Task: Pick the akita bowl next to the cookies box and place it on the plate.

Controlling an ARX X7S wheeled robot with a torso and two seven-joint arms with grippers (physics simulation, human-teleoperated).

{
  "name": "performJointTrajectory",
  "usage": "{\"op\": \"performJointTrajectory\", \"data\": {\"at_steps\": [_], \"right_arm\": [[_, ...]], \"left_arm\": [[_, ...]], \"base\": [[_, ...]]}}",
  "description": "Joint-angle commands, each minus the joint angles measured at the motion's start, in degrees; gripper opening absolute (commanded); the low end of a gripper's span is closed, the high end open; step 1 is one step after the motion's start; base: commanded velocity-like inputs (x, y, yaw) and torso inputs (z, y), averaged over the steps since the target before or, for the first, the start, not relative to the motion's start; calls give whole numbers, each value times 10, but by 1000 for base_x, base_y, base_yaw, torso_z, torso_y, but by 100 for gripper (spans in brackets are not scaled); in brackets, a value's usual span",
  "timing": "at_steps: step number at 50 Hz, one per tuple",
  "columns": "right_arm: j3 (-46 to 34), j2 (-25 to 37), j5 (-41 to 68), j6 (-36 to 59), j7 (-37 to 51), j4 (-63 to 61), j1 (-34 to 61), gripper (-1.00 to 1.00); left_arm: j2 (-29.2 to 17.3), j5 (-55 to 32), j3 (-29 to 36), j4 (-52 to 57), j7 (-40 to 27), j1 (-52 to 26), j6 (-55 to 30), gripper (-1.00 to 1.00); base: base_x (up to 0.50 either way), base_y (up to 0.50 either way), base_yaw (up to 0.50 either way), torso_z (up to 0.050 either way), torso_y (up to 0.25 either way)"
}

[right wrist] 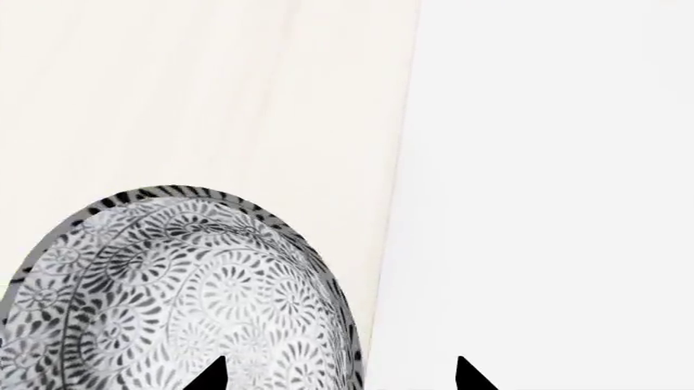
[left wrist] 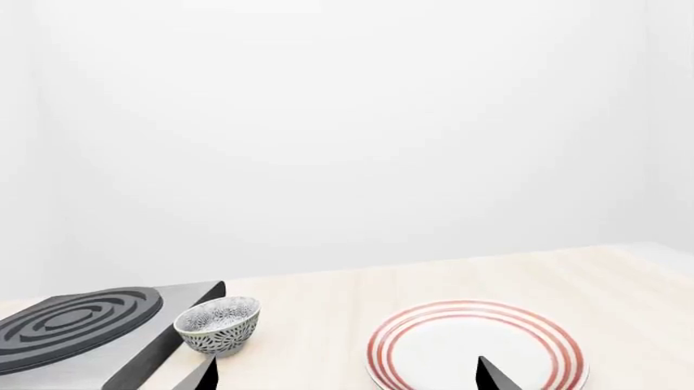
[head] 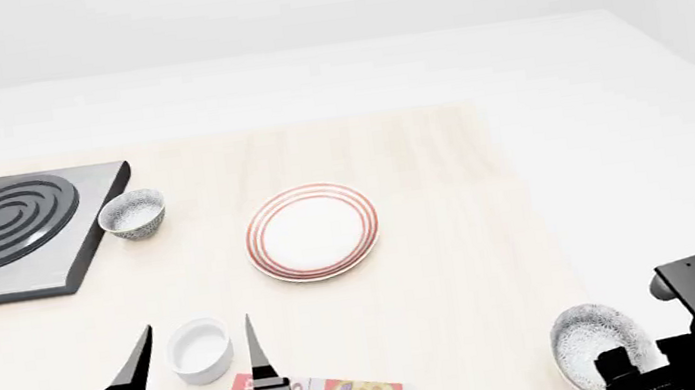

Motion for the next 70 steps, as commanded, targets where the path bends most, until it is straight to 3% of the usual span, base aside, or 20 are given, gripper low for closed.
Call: {"op": "performJointTrajectory", "data": {"at_steps": [1, 6, 7, 26, 50, 70], "right_arm": [[-14, -7, -16, -13, -9, 13, -3, 100], [-14, -8, -15, -16, -11, 14, -4, 100], [-14, -7, -18, -19, -7, 12, -5, -100], [3, 0, -1, -17, 4, -17, -9, -100], [42, 15, 103, 91, 74, -119, 62, -100], [-35, -98, 93, 145, 100, -49, 296, -100]], "left_arm": [[-2, -2, 2, 0, -3, 0, 0, 100], [-3, -1, 4, 1, -4, 0, 0, 100], [-3, -1, 4, 1, -4, 0, 0, 100], [-7, -4, 7, -3, -8, -2, 3, 100], [-12, -8, 10, 3, -14, 0, 2, 100], [-15, -13, 12, 6, -18, -1, 0, 100]], "base": [[0, 0, 0, 0, 0], [2, 0, 1, 0, 0], [0, 0, 3, 0, 0], [0, 0, 0, 0, 0], [0, 0, 0, 0, 0], [0, 0, 0, 0, 0]]}}
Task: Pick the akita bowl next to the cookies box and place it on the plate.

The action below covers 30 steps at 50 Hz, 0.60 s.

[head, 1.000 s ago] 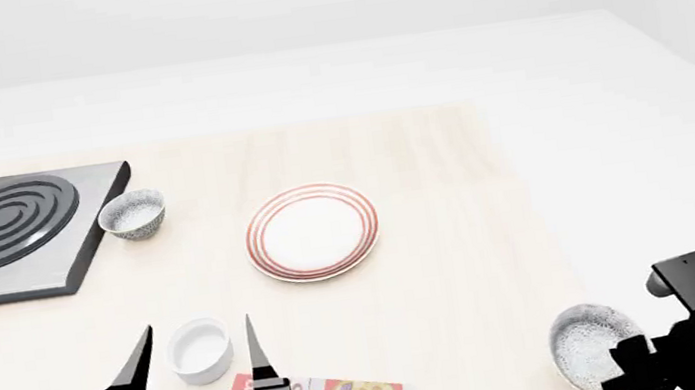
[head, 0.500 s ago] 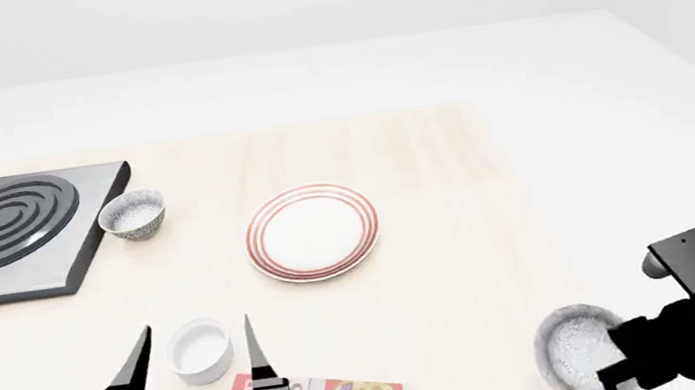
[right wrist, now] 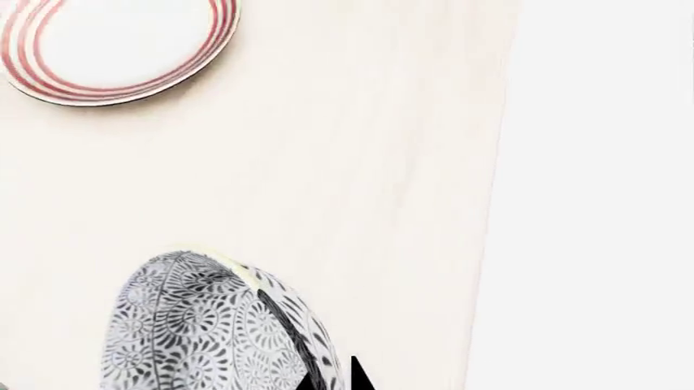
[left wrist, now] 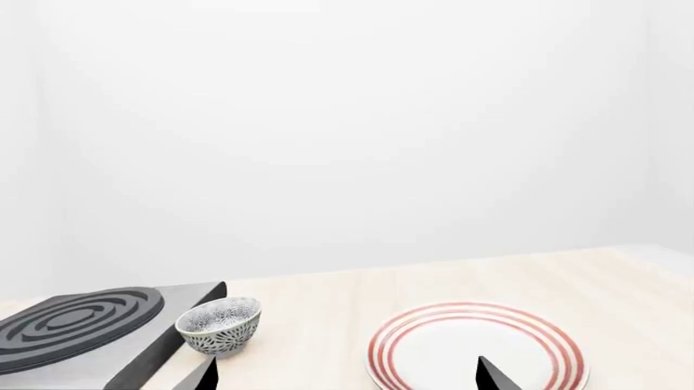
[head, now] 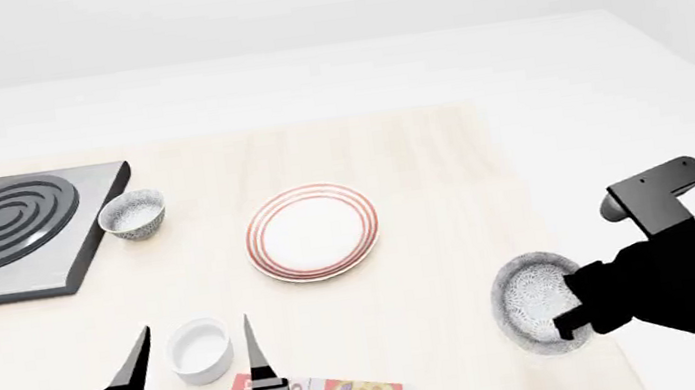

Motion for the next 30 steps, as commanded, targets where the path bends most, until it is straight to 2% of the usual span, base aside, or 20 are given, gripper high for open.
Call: {"op": "performJointTrajectory", "data": {"at_steps": [1, 12, 15, 30], "right_arm": [[-37, -58, -12, 18, 8, 38, 127, -100], [-133, -141, -109, -48, -37, 154, 224, -100], [-167, -174, -152, -87, -57, 220, 253, -100], [-225, -289, -236, -188, -112, 428, 362, -100]], "left_arm": [[-2, -3, 2, 1, -1, -1, -1, 100], [-3, -5, 6, -3, 0, -4, 2, 100], [-4, -6, 8, -2, 0, -3, 3, 100], [-7, -11, 8, 1, -2, -3, 2, 100]], "base": [[0, 0, 0, 0, 0], [0, 0, 0, 0, 0], [0, 0, 0, 0, 0], [0, 0, 0, 0, 0]]}}
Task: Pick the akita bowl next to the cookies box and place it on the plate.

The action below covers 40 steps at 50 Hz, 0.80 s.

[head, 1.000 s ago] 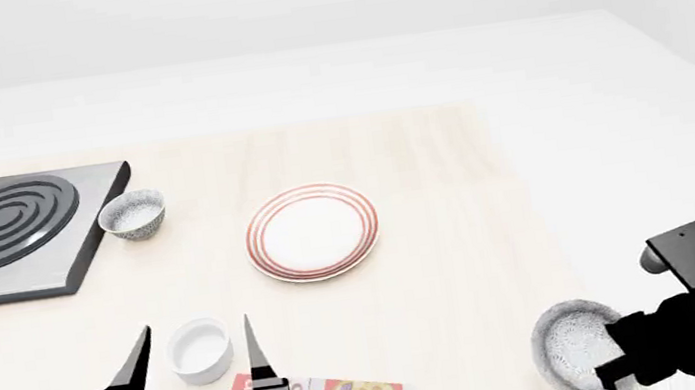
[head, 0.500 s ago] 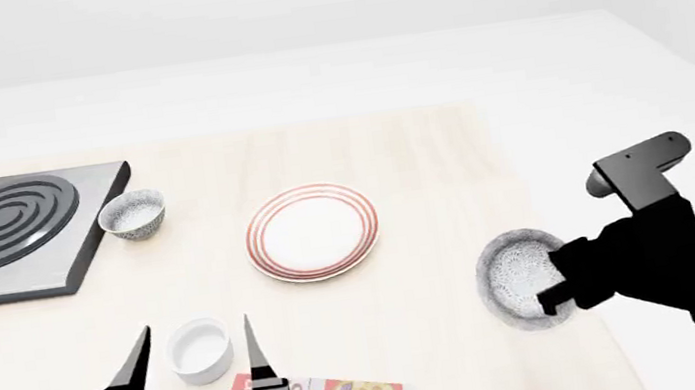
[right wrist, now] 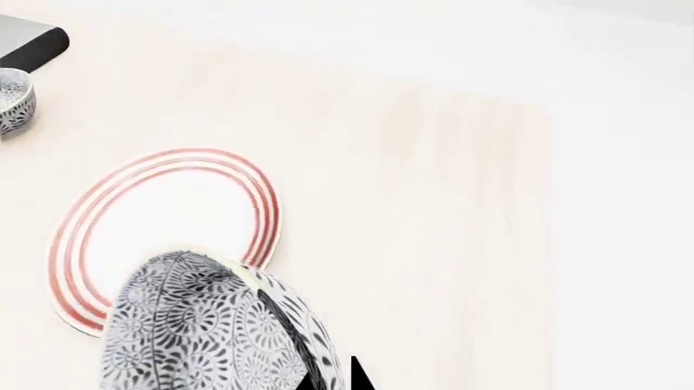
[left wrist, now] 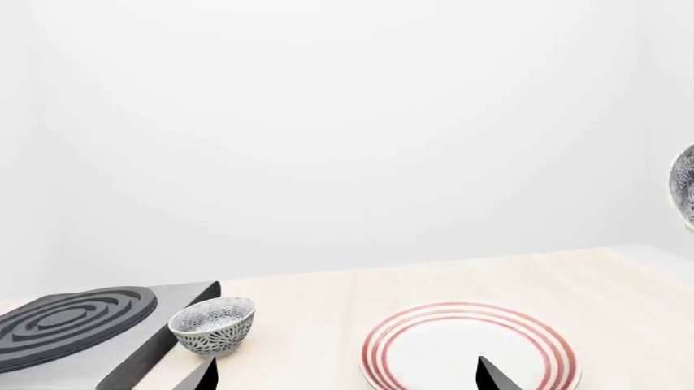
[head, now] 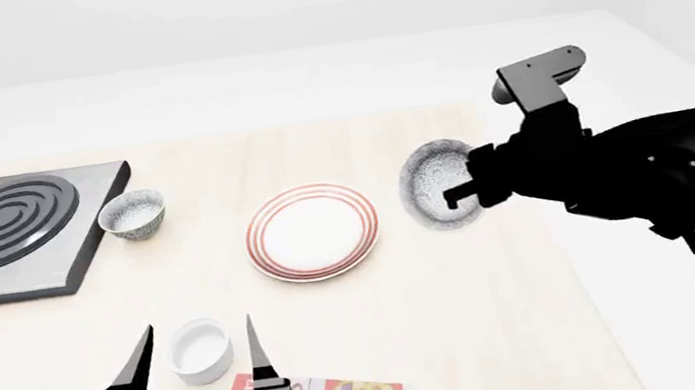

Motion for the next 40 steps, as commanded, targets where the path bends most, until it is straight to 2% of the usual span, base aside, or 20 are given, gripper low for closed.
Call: {"op": "performJointTrajectory", "data": {"at_steps": [1, 8, 14, 22, 30, 35, 40], "right_arm": [[-49, -92, -72, -86, -45, 164, 89, -100], [-71, -156, -115, -170, -82, 320, 140, -100], [-86, -251, -167, -314, -138, 584, 209, -100], [-17, -273, -220, -332, -140, 586, 192, -100], [-174, -274, -16, -379, -108, 586, 184, -100], [-364, -274, 176, -421, -77, 576, 180, -100], [-490, -274, 314, -466, -55, 562, 181, -100]], "left_arm": [[-2, -4, 1, 2, -1, 0, 0, 100], [-4, -7, 2, 4, -1, 0, -2, 100], [-5, -8, 4, 2, 0, -1, 0, 100], [-7, -13, 3, 4, -1, -1, 0, 100], [-7, -15, 6, -2, 1, -4, 3, 100], [-10, -20, 4, 1, 1, -3, 4, 100], [-9, -22, 9, -2, 4, -4, 5, 100]], "base": [[0, 0, 0, 0, 0], [0, 0, 0, 0, 0], [0, 0, 0, 0, 0], [0, 0, 0, 0, 0], [0, 0, 0, 0, 1], [0, 0, 0, 0, 0], [0, 0, 0, 0, 0]]}}
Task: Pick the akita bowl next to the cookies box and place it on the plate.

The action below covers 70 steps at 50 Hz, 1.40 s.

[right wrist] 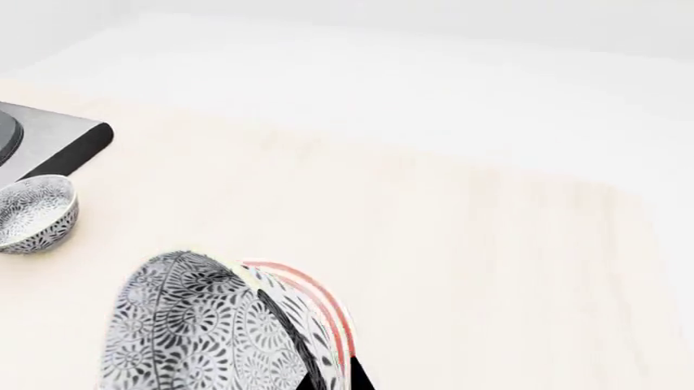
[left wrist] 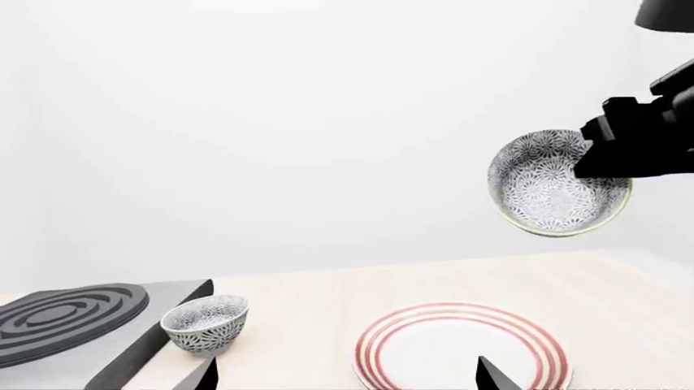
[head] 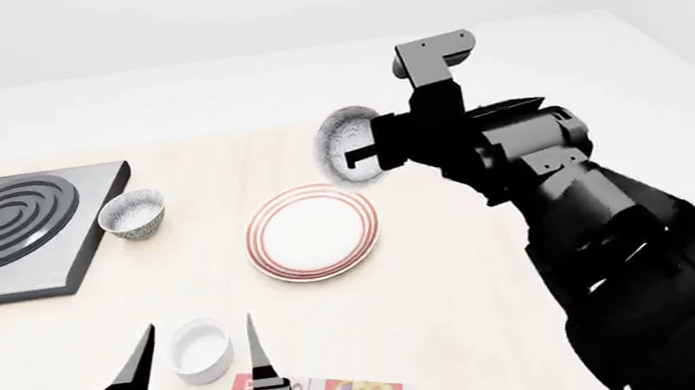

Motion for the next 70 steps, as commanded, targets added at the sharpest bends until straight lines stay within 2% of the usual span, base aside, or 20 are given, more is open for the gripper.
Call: {"op": "performJointTrajectory", "data": {"at_steps": [1, 6, 13, 21, 44, 70], "right_arm": [[-247, -12, 271, -95, 41, -5, 4, -100], [-316, -12, 355, -122, 47, -24, 3, -100], [-347, -12, 400, -139, 51, -44, -2, -100], [-353, -12, 421, -147, 50, -52, -2, -100], [-355, -12, 435, -151, 44, -56, 0, -100], [-356, -12, 445, -174, 39, -74, 4, -100]], "left_arm": [[-2, -6, 5, -2, 4, -1, 2, 100], [-4, -10, 4, 1, 4, 0, 3, 100], [-6, -7, 5, 7, 1, 4, 8, 100], [-9, -3, 5, 13, -2, 9, 18, 100], [-11, -4, 11, 0, -3, 0, 17, 100], [-13, -10, 9, 2, -10, 3, 26, 100]], "base": [[0, 0, 0, 0, 0], [0, 0, 0, 0, 0], [0, 0, 0, 0, 0], [0, 0, 0, 0, 1], [0, 0, 0, 0, -248], [0, 0, 0, 0, -4]]}}
